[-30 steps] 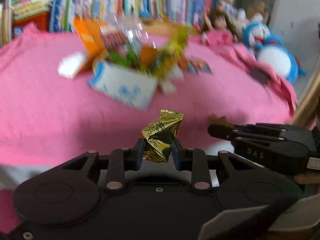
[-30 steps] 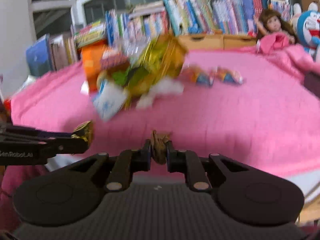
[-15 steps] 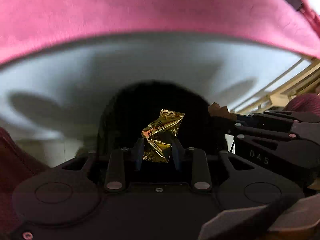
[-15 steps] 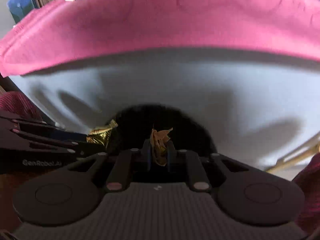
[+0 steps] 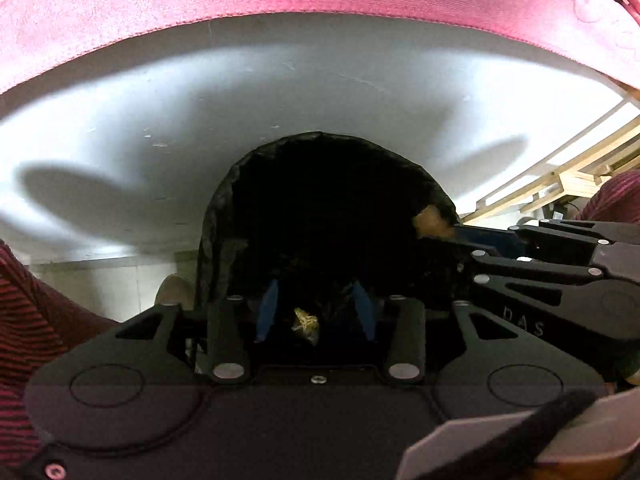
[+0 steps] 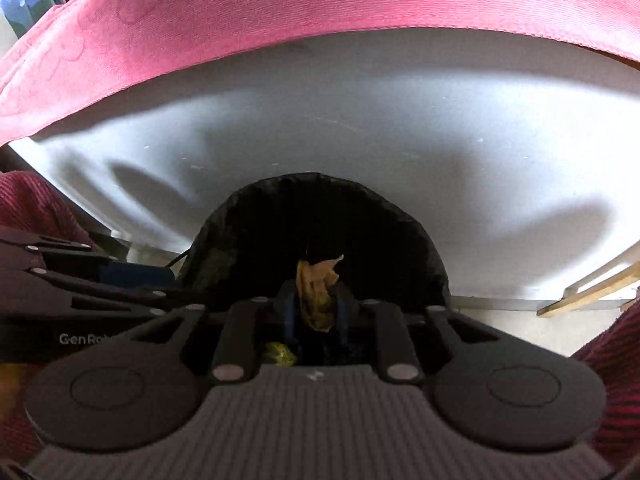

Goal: Collect trash
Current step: 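Carry both held pieces down into the white bin and open both tools, then raise both open tools back over the towel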

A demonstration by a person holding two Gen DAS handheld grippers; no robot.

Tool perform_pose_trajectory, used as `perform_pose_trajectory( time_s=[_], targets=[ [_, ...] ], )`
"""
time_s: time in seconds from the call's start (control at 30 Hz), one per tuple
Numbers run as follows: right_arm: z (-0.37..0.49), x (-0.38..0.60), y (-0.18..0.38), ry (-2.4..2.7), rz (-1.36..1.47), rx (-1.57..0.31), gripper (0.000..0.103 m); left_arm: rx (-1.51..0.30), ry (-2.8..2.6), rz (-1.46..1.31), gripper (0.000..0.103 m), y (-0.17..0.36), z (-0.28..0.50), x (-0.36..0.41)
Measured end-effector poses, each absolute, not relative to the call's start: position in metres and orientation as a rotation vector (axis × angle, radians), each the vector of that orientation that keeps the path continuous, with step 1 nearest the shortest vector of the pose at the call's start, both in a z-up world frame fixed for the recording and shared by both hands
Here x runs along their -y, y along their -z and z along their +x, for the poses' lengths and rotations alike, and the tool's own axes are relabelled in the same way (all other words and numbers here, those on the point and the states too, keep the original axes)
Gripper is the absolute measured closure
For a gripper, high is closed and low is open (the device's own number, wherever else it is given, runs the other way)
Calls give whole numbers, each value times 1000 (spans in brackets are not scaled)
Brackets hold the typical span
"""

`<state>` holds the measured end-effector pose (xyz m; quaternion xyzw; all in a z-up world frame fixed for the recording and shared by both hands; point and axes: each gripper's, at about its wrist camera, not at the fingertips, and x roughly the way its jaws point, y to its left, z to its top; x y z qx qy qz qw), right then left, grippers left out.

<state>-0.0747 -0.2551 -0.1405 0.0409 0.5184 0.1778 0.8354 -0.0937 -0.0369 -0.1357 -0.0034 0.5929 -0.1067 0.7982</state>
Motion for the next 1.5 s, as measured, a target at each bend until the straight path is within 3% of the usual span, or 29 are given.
perform_pose_trajectory(
  time_s=[0.2,0.4,0.53,0.7,1.03,1.5],
  targets=[
    [-72,258,137,-359,92,-1092,51,-1261,184,17,42,132,-92,37],
    [-71,263,127,-356,104,-1061,47,-1240,165,2,35,124,-89,33],
    [-71,265,102,-359,79,-967,41,-1177,167,6,32,101,-89,31],
    [-68,270,55,-378,37,-789,33,-993,166,5,17,51,-89,21],
    [-46,262,5,-304,-53,-513,30,-723,157,-272,13,-10,-73,-16],
    [-12,213,20,-333,-129,-411,30,-672,-5,-571,7,-7,16,-30]
  ],
)
